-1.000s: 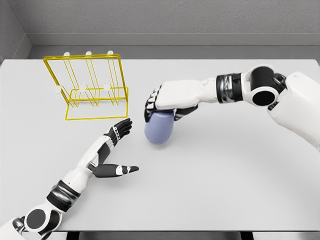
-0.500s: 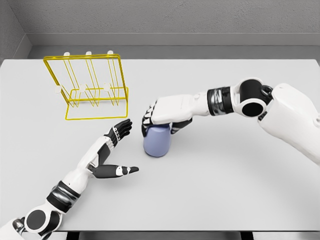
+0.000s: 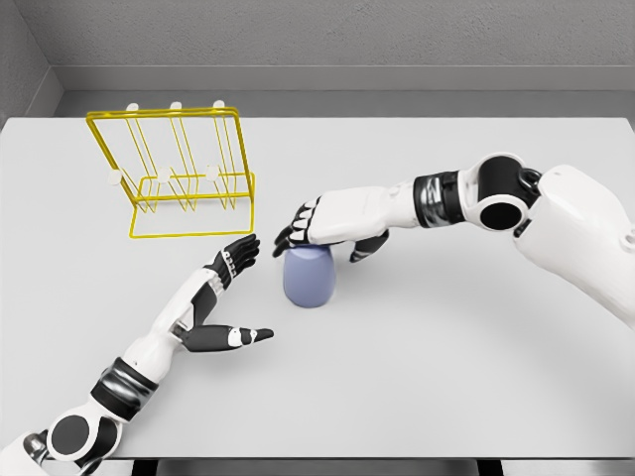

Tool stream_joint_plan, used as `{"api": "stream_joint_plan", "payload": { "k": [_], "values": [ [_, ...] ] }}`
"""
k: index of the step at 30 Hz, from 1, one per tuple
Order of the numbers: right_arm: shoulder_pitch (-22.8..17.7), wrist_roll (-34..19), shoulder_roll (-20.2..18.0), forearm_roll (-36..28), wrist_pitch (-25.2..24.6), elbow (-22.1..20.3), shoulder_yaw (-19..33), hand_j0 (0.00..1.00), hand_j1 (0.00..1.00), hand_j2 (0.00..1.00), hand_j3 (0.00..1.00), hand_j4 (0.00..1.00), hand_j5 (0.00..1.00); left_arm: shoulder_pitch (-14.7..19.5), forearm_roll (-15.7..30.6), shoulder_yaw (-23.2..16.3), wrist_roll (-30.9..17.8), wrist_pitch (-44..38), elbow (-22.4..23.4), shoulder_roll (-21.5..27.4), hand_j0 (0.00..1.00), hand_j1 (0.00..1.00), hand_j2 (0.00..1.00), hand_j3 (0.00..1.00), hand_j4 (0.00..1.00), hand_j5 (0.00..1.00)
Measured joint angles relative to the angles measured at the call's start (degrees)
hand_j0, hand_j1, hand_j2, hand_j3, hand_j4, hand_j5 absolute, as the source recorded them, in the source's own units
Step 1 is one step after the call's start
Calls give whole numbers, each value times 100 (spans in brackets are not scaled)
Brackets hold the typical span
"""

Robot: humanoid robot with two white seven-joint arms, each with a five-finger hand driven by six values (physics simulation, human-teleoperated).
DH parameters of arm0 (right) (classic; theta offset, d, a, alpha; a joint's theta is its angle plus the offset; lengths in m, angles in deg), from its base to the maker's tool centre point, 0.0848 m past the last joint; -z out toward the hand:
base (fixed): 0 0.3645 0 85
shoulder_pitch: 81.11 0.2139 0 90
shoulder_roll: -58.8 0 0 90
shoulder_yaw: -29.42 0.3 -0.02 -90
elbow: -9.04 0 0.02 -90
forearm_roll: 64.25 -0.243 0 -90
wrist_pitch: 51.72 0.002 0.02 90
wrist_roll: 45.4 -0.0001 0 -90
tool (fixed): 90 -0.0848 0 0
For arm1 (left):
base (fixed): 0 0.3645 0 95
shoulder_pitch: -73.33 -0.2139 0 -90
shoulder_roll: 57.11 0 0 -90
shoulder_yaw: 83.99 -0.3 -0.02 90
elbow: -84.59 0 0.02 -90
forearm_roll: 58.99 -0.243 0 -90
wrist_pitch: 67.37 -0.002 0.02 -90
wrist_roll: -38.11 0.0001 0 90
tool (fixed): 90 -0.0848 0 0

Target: Place the cup on the cup holder with both arms

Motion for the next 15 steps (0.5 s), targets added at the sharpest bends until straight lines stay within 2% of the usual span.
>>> {"api": "stream_joint_plan", "payload": {
  "k": [10, 15],
  "values": [
    [-18, -8, 18, 44, -1, 43, 24, 100, 100, 100, 100, 100, 100, -44, 0, 8, 23, -22, 0, -45, 100, 100, 100, 100, 100, 100],
    [9, -18, -41, 71, 16, 55, 177, 100, 100, 100, 100, 100, 100, -246, -1, 253, 21, -111, 0, -69, 100, 100, 100, 100, 100, 100]
  ]
}}
